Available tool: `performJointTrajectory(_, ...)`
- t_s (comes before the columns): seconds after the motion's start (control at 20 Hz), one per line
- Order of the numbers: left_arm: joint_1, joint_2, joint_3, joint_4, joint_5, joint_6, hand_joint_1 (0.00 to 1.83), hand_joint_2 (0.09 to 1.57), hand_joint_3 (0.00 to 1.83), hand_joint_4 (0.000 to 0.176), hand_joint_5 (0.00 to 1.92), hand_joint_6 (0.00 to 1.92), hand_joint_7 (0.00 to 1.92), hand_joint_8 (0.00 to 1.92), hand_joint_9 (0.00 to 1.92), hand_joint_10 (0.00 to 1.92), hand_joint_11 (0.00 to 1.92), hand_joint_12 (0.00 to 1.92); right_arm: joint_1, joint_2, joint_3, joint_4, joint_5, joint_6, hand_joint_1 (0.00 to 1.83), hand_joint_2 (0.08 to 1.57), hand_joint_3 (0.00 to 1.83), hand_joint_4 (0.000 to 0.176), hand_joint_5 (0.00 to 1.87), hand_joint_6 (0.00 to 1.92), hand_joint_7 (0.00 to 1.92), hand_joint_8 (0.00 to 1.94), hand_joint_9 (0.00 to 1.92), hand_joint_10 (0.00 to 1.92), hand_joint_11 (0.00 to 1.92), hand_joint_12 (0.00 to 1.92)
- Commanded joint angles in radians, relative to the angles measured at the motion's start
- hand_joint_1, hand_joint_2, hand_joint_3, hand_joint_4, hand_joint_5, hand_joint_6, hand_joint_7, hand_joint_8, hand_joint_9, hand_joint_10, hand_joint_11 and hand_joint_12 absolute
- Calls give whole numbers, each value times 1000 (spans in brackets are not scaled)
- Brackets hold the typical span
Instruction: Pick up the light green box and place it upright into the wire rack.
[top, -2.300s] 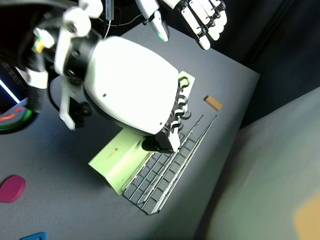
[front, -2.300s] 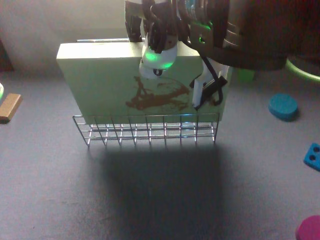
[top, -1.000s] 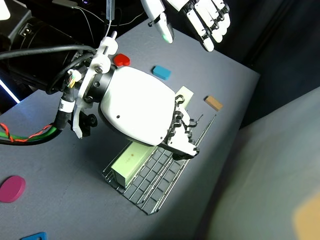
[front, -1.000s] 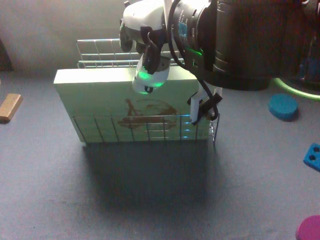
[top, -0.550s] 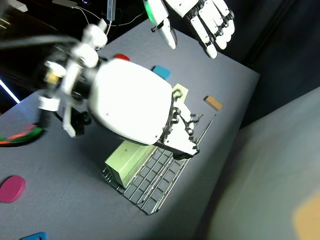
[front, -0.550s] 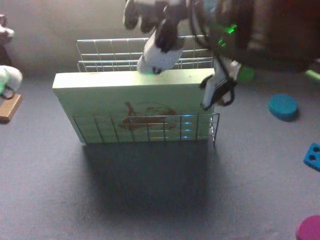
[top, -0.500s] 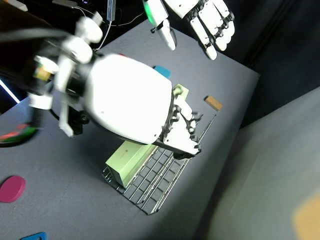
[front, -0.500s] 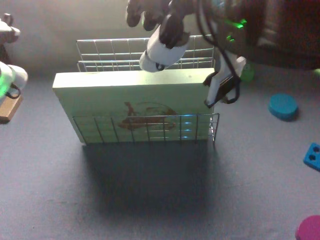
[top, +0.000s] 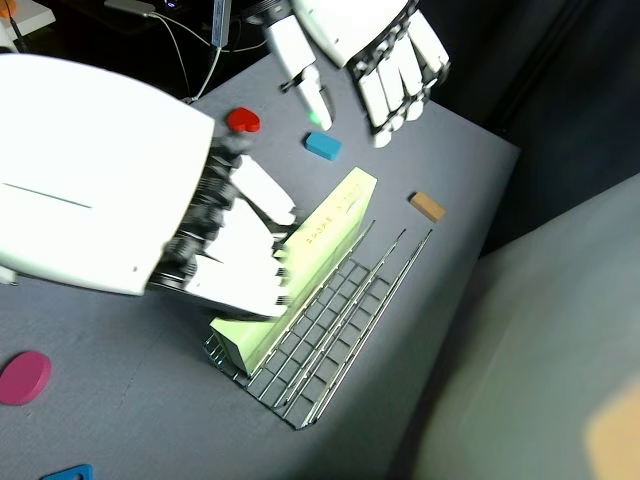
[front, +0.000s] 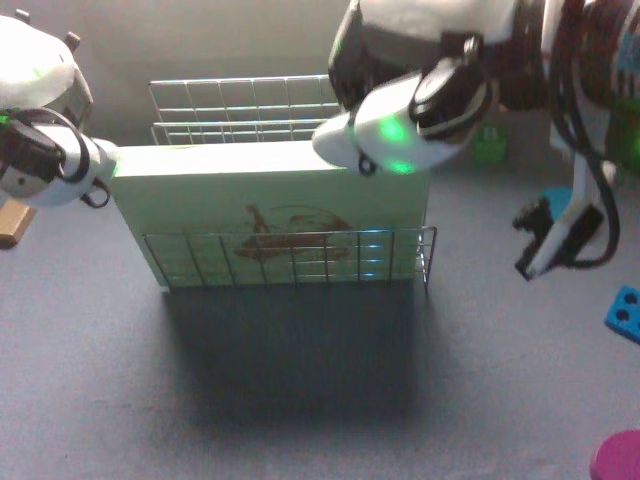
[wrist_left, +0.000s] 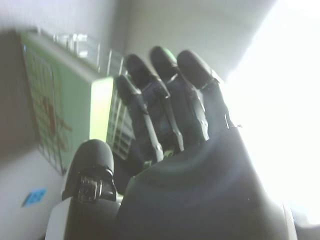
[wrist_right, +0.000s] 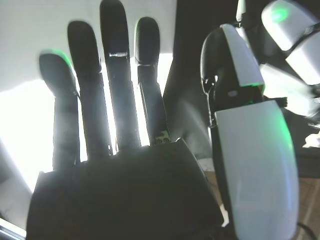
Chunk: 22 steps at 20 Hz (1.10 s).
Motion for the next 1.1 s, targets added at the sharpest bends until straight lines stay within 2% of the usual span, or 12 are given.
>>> performJointTrajectory(0.0, -5, -7, -6, 89, 5, -2, 291, 1475, 0, 0, 758, 1768, 840, 1872, 805, 1917, 751, 1921, 3, -1, -9, -68, 21, 4, 578, 1311, 25, 0, 865, 1534, 1036, 1611, 1001, 1897, 986, 1921)
performJointTrajectory(0.05, -6, -9, -14, 89, 16, -8, 319, 1482, 0, 0, 829, 1886, 958, 1911, 967, 1920, 904, 1921, -4, -1, -21, -80, 10, 4, 603, 1362, 35, 0, 891, 1659, 1076, 1676, 1054, 1916, 1063, 1921)
performJointTrajectory(0.1, -8, -9, -23, 89, 18, -16, 351, 1495, 3, 0, 874, 1914, 1040, 1919, 1054, 1921, 1014, 1921, -10, -1, -34, -99, -4, 5, 805, 1111, 597, 0, 662, 1798, 1068, 1754, 1062, 1920, 1093, 1921)
performJointTrajectory(0.15, -12, -10, -37, 91, 21, -17, 424, 1523, 9, 0, 937, 1921, 1101, 1921, 1119, 1921, 1120, 1921, -18, -2, -48, -116, -18, 5, 881, 972, 927, 0, 637, 1912, 1102, 1758, 1094, 1921, 1132, 1921)
performJointTrajectory(0.55, -39, -30, -88, 95, 65, -25, 551, 1543, 5, 0, 949, 1921, 1100, 1921, 1127, 1921, 1117, 1921, -40, -10, -67, -138, -15, 9, 923, 948, 977, 0, 644, 1921, 1138, 1772, 1107, 1921, 1165, 1921)
performJointTrajectory(0.8, -38, -32, -114, 98, 89, -41, 555, 1538, 1, 0, 946, 1921, 1107, 1921, 1132, 1921, 1141, 1921, -92, 62, -66, -292, 104, 6, 923, 946, 979, 0, 646, 1920, 1141, 1776, 1112, 1921, 1167, 1921)
performJointTrajectory(0.95, -38, -36, -125, 100, 96, -47, 555, 1538, 1, 0, 947, 1921, 1109, 1921, 1134, 1921, 1140, 1921, -109, 102, -50, -310, 183, 6, 928, 933, 993, 0, 657, 1914, 1138, 1804, 1117, 1921, 1174, 1921)
performJointTrajectory(1.05, -38, -37, -127, 100, 98, -47, 555, 1538, 1, 0, 949, 1921, 1110, 1921, 1135, 1921, 1140, 1921, -110, 103, -44, -310, 177, 7, 926, 933, 998, 0, 656, 1920, 1134, 1826, 1119, 1921, 1174, 1921)
